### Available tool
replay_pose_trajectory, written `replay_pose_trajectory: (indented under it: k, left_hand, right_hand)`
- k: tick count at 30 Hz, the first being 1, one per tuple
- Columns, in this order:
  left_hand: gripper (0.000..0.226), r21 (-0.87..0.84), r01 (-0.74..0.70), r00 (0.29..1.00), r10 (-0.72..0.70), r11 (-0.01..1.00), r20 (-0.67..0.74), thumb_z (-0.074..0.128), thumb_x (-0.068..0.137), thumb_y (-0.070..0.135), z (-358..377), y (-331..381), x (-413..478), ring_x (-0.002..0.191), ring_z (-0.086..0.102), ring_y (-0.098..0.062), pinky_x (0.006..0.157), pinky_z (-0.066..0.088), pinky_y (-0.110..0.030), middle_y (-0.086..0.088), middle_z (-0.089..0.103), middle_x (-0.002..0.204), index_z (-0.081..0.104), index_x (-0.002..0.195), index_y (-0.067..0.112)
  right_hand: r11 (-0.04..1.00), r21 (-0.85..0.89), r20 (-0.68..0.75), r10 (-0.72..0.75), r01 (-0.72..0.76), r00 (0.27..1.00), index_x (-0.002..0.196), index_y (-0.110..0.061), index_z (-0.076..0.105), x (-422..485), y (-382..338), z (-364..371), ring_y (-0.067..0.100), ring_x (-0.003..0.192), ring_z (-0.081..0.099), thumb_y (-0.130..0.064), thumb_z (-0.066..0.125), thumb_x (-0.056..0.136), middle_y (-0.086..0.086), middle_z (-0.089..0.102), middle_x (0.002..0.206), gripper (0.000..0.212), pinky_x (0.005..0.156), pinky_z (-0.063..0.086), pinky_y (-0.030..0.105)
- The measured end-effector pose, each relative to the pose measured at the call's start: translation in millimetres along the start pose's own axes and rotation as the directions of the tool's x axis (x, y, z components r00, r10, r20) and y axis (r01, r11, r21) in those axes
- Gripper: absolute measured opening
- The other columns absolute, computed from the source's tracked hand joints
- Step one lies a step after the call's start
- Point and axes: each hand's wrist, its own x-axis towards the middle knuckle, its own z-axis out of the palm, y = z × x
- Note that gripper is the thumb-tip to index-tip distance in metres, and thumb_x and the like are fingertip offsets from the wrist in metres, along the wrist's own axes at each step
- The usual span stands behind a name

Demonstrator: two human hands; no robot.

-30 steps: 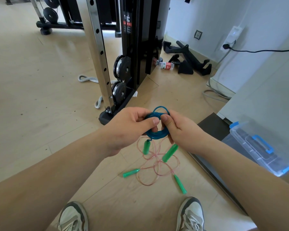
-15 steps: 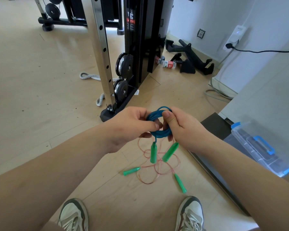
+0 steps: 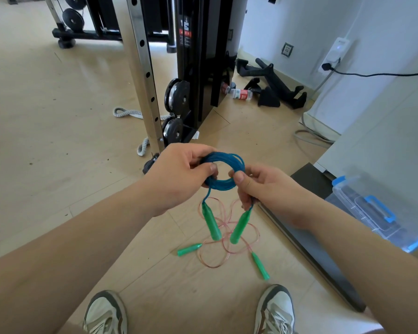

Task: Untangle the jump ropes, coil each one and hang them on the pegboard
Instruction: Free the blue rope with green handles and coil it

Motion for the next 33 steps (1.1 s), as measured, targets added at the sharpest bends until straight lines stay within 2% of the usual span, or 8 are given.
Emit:
replay_pose_trajectory:
  k: [4,9,12,15,19,21,26,33]
  left_hand:
    - [0.027,0.034,0.017,0.997,-0.015,0.999,-0.082,0.060,0.098,0.001,-7.0,-6.1,4.0,0.076,0.068,-0.011,0.071,0.057,-0.020,-0.012,0.076,0.089,0.076,0.106,0.021]
    - [0.024,0.191,0.020,0.993,0.002,0.981,-0.115,0.063,0.096,0.007,-8.3,-13.6,5.8,0.083,0.071,-0.025,0.088,0.061,-0.046,-0.003,0.074,0.083,0.076,0.108,0.022]
    - [0.022,0.333,0.002,0.990,0.044,0.943,-0.130,0.063,0.095,0.011,-8.4,-18.0,6.5,0.077,0.069,-0.024,0.079,0.060,-0.046,-0.002,0.071,0.078,0.075,0.104,0.027]
    - [0.019,0.406,0.007,0.987,0.059,0.914,-0.150,0.062,0.095,0.013,-5.5,-20.8,5.2,0.075,0.066,-0.024,0.077,0.057,-0.045,-0.004,0.069,0.078,0.074,0.103,0.026]
    - [0.017,0.371,0.023,0.995,0.016,0.928,-0.101,0.062,0.095,0.013,5.1,-22.2,2.6,0.076,0.067,-0.026,0.077,0.058,-0.046,-0.007,0.070,0.080,0.074,0.104,0.023]
    - [0.018,0.349,0.027,0.998,-0.005,0.937,-0.063,0.063,0.094,0.013,11.4,-22.7,2.0,0.079,0.068,-0.028,0.077,0.058,-0.048,-0.009,0.071,0.082,0.074,0.102,0.025]
    - [0.020,0.349,0.020,1.000,-0.013,0.937,-0.022,0.061,0.094,0.017,20.3,-25.7,1.0,0.082,0.069,-0.027,0.080,0.059,-0.049,-0.005,0.073,0.085,0.072,0.104,0.031]
    - [0.022,0.278,0.077,0.996,-0.064,0.957,-0.057,0.057,0.090,0.023,24.1,-27.8,2.4,0.081,0.071,-0.028,0.078,0.061,-0.051,-0.003,0.074,0.084,0.069,0.103,0.037]
  right_hand:
    - [0.976,-0.211,-0.007,0.049,-0.050,0.999,0.106,-0.018,0.076,-4.1,9.0,-10.1,0.017,0.081,0.070,-0.022,0.064,0.101,0.005,0.077,0.080,0.013,0.096,0.055,0.041]
    - [0.933,-0.306,-0.043,0.185,-0.189,0.982,0.098,-0.010,0.075,-7.3,13.4,-17.3,0.026,0.088,0.077,-0.003,0.061,0.098,0.009,0.079,0.085,0.016,0.091,0.061,0.036]
    - [0.951,-0.163,-0.008,0.265,-0.263,0.964,0.104,-0.003,0.074,-10.7,9.0,-20.4,0.026,0.087,0.078,0.005,0.058,0.099,0.021,0.076,0.101,0.018,0.072,0.061,0.026]
    - [0.897,0.282,0.067,0.334,-0.339,0.940,0.104,0.002,0.073,-9.3,5.5,-19.2,0.026,0.084,0.073,0.006,0.058,0.099,0.021,0.067,0.093,0.017,0.077,0.063,0.035]
    - [0.871,0.450,-0.027,0.235,-0.198,0.971,0.103,-0.007,0.078,-2.2,-1.3,-13.5,0.012,0.065,0.055,-0.002,0.065,0.095,0.007,0.068,0.084,0.016,0.056,0.042,0.025]
    - [0.811,0.575,-0.101,0.199,-0.107,0.975,0.100,-0.005,0.075,0.9,-5.0,-9.8,0.011,0.058,0.054,0.001,0.064,0.096,0.009,0.066,0.085,0.014,0.047,0.043,0.022]
    - [0.732,0.681,-0.178,0.155,0.008,0.972,0.102,-0.001,0.069,4.6,-8.4,-8.0,0.016,0.060,0.066,0.011,0.063,0.092,0.010,0.067,0.077,0.018,0.060,0.061,0.024]
    - [0.858,0.491,-0.425,0.087,0.149,0.901,0.093,0.000,0.067,3.0,-5.6,-4.8,0.024,0.063,0.071,0.012,0.069,0.090,0.012,0.070,0.073,0.012,0.062,0.063,0.031]
